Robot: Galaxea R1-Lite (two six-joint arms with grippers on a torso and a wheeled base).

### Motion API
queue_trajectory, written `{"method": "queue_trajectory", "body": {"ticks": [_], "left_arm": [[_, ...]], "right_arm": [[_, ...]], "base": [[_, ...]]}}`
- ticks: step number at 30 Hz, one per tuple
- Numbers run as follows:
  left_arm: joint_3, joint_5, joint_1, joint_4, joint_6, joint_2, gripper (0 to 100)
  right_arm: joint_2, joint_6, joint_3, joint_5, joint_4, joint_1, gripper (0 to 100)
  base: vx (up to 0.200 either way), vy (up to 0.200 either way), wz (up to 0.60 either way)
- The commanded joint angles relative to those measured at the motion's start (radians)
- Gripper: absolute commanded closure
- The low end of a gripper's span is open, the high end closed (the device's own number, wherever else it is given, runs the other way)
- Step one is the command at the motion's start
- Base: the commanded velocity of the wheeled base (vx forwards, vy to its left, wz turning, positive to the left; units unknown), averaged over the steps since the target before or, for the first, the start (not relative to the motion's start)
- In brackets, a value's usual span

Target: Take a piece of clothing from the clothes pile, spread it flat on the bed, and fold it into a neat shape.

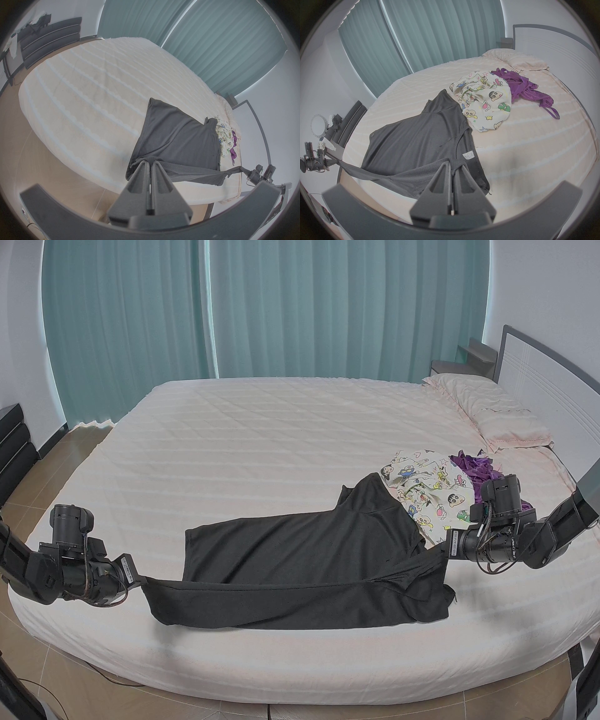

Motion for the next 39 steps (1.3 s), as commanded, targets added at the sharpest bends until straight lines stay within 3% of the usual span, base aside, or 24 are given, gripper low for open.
{"method": "queue_trajectory", "body": {"ticks": [1,9,31,39], "left_arm": [[0.004,0.001,0.001,0.011,0.001,-0.055,100],[-0.040,0.001,-0.004,0.054,0.001,-0.029,100],[-0.252,0.050,-0.029,0.043,-0.006,0.296,100],[-0.313,0.082,-0.055,0.014,-0.065,0.338,100]], "right_arm": [[-0.004,0.000,0.011,0.000,0.000,0.000,100],[-0.006,0.000,-0.001,0.000,-0.014,0.000,100],[0.142,0.002,-0.110,-0.006,-0.029,-0.014,100],[0.212,0.011,-0.141,-0.047,-0.139,-0.018,100]], "base": [[0.000,0.000,0.00],[0.000,0.000,0.00],[0.000,0.000,0.00],[0.000,0.000,0.00]]}}
